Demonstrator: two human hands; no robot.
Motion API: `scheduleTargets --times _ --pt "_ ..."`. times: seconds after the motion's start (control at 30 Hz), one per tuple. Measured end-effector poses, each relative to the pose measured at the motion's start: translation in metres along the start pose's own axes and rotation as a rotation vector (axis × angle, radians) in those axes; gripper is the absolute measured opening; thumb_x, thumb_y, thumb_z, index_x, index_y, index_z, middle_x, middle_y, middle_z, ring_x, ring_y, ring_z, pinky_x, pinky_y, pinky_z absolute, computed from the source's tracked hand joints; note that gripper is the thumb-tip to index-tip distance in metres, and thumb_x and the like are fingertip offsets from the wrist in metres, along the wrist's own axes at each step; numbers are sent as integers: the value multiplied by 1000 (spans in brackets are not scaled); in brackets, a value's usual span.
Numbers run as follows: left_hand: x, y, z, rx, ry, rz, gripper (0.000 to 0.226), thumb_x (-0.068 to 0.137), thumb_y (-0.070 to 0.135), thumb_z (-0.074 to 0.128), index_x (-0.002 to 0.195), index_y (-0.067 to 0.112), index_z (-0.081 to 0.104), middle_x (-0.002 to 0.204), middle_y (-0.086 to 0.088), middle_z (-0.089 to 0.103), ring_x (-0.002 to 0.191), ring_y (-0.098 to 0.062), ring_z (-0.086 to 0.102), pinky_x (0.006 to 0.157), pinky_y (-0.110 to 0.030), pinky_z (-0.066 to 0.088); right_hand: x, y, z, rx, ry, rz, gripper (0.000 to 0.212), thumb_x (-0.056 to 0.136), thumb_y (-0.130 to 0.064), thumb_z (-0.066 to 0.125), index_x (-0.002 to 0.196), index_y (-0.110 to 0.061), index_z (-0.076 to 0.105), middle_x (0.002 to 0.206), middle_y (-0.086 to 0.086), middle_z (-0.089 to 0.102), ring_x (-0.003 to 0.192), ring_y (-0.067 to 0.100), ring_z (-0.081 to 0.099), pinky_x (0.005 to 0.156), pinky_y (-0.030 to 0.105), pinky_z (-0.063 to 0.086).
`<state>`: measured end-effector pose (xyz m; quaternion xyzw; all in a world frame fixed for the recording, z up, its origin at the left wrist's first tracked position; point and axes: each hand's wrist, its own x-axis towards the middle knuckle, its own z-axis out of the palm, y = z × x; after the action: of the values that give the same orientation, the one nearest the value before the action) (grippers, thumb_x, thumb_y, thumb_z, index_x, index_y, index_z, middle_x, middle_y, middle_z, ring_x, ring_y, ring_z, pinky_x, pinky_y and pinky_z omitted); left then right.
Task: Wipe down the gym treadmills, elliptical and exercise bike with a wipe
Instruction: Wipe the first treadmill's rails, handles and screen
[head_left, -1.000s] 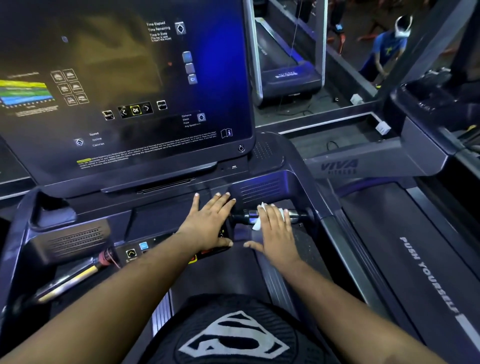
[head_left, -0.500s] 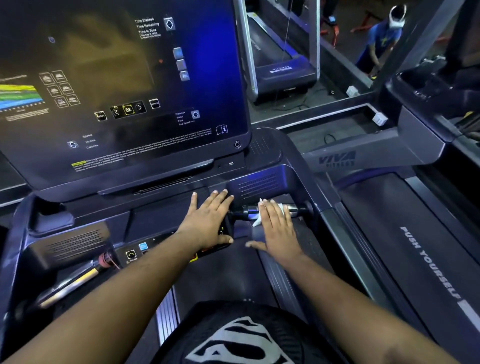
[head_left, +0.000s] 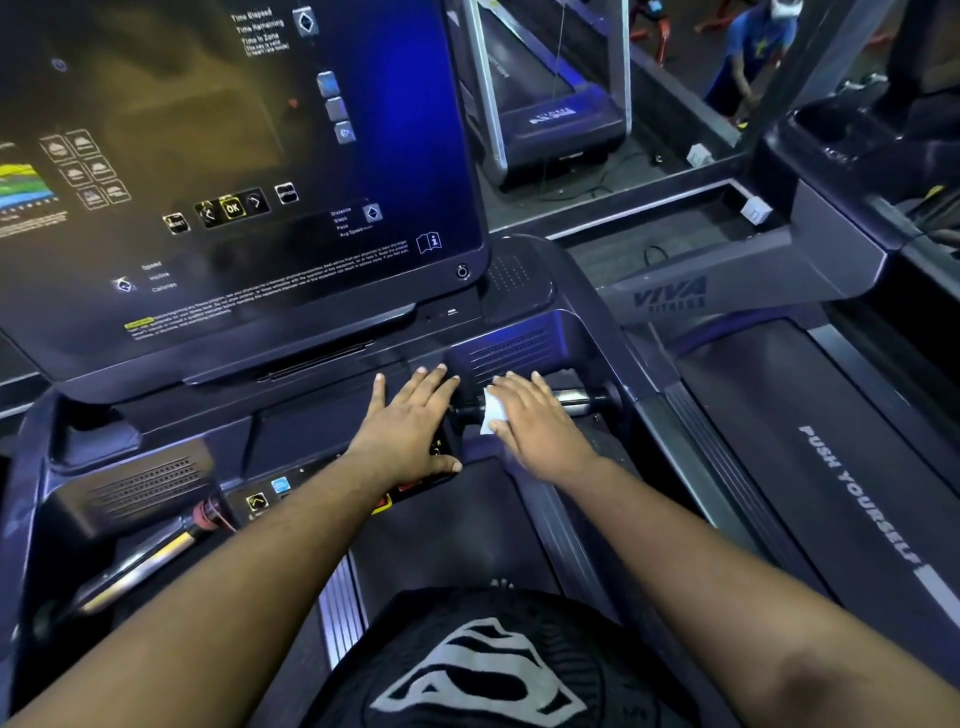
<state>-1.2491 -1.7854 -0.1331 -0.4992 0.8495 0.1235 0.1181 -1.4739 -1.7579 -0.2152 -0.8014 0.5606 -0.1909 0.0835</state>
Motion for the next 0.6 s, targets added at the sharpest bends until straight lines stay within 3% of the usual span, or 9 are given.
scheduleTargets --times 0.17,0.23,0.37,0.43,0.53,0.6 --pt "1 0 -1 -2 4 3 121 77 70 72 163 25 1 171 6 -9 157 -16 -8 121 -63 -7 30 -17 -21 -33 -316 13 76 93 -64 45 149 -12 40 147 7 49 140 27 40 125 51 14" --pt "1 0 -1 -4 7 4 120 77 70 72 163 25 1 171 6 -8 158 -16 -7 121 -64 -7 27 -27 -14 -55 -244 81 90 85 -80 36 146 -14 45 142 5 53 135 26 45 122 51 20" --pt "0 0 -1 -15 6 0 121 76 70 73 163 27 1 171 6 -8 158 -16 -7 121 -63 -8 -3 -24 11 -86 59 90 87 84 -83 41 139 -16 53 132 0 58 126 22 51 117 49 29" --pt "0 0 -1 -16 9 -1 120 76 69 74 163 27 2 171 6 -8 158 -16 -7 121 -63 -7 3 -20 6 -70 109 160 87 84 -86 28 127 -18 62 120 0 65 115 23 57 110 46 36" --pt "1 0 -2 -20 2 2 120 76 68 74 163 27 2 171 6 -8 158 -16 -7 121 -63 -7 32 -25 -13 -123 -50 247 101 74 -94 3 100 -21 68 98 0 72 97 26 65 89 42 41" --pt "1 -1 -2 -22 1 -1 121 76 68 74 163 27 2 171 6 -8 158 -16 -8 121 -63 -8 43 -25 -18 -166 -150 209 102 69 -94 3 101 -20 66 101 0 71 99 25 65 87 42 41"
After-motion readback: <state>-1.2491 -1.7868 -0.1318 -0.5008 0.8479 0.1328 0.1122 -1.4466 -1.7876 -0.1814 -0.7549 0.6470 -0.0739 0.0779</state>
